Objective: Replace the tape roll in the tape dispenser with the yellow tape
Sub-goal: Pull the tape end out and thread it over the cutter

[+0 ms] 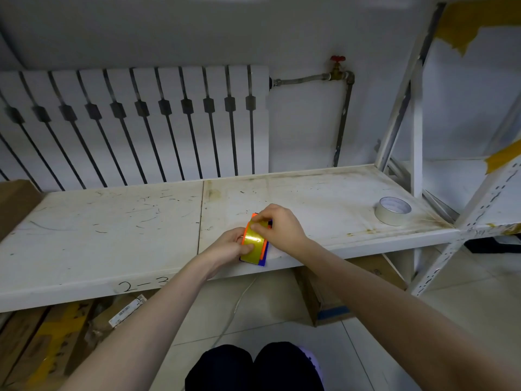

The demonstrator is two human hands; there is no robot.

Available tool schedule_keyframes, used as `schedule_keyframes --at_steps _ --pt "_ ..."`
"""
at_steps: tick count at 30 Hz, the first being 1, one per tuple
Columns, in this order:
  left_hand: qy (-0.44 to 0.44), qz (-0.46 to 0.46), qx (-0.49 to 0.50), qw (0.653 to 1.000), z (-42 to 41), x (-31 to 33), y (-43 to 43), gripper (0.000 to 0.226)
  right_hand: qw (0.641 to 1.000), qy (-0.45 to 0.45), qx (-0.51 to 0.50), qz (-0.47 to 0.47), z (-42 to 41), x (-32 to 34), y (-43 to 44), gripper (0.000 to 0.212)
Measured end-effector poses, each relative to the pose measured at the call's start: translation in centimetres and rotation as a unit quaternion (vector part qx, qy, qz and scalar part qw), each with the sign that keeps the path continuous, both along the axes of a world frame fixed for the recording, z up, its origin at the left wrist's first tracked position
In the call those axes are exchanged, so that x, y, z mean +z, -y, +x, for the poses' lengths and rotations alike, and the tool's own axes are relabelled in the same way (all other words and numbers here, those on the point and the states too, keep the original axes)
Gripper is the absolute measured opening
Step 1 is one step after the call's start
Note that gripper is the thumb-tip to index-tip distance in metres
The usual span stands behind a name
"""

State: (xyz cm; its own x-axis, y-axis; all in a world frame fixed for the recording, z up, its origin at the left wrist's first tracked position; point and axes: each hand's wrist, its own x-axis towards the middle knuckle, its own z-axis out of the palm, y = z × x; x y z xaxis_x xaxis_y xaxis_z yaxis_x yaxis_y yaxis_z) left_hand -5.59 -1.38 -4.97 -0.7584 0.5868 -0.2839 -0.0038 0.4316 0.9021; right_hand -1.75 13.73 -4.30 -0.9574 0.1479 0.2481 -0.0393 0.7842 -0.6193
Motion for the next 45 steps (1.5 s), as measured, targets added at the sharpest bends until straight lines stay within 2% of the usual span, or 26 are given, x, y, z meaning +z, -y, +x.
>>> schedule_keyframes --at_steps 3,8,12,14,16,18,22,24,34,37,41,45 --pt "-0.016 -0.004 -0.029 0.999 0.3 0.3 0.1 0.029 0.999 -0.011 -0.023 0.026 0.0 0.4 0.0 0.016" --pt "-0.037 -0.015 -0.048 0.998 0.4 0.6 0.4 0.021 0.991 -0.034 -0.065 0.111 0.3 0.3 0.3 0.022" --pt "-0.060 -0.042 -0.040 0.997 0.4 0.3 0.4 0.027 0.990 0.018 -0.071 0.122 0.2 -0.1 0.7 0.027" --pt "-0.104 -0.078 -0.008 0.991 0.5 0.0 0.1 0.040 0.990 0.055 -0.080 0.102 0.0 -0.1 1.2 0.028" --pt "-0.195 -0.143 0.051 0.969 0.9 -0.1 -0.3 0.054 0.991 0.092 -0.088 0.046 -0.2 0.4 1.5 0.028" --pt "-0.277 -0.164 0.098 0.942 1.5 0.1 -0.7 0.058 0.989 0.121 -0.086 -0.012 -0.3 1.0 1.4 0.026" --pt "-0.385 -0.217 0.083 0.893 2.0 0.9 -0.9 0.057 0.986 0.130 -0.068 -0.083 -0.5 1.9 0.8 0.034" --pt "-0.388 -0.230 0.069 0.890 2.0 1.4 -0.8 0.055 0.988 0.117 -0.051 -0.083 -0.4 2.1 1.0 0.033" --pt "-0.331 -0.172 0.066 0.926 2.1 1.6 -0.8 0.038 0.991 0.075 0.018 -0.107 0.8 3.1 2.3 0.037" --pt "-0.311 -0.150 0.055 0.937 1.5 1.7 -0.7 0.039 0.979 0.057 0.022 -0.195 1.4 4.1 2.3 0.037" --pt "-0.285 -0.192 0.028 0.939 0.6 1.5 0.1 0.057 0.951 -0.004 0.066 -0.302 1.2 7.5 2.1 0.035" --pt "-0.269 -0.180 0.032 0.946 0.4 1.0 1.0 0.059 0.937 0.008 0.002 -0.350 0.2 9.1 -0.3 0.035"
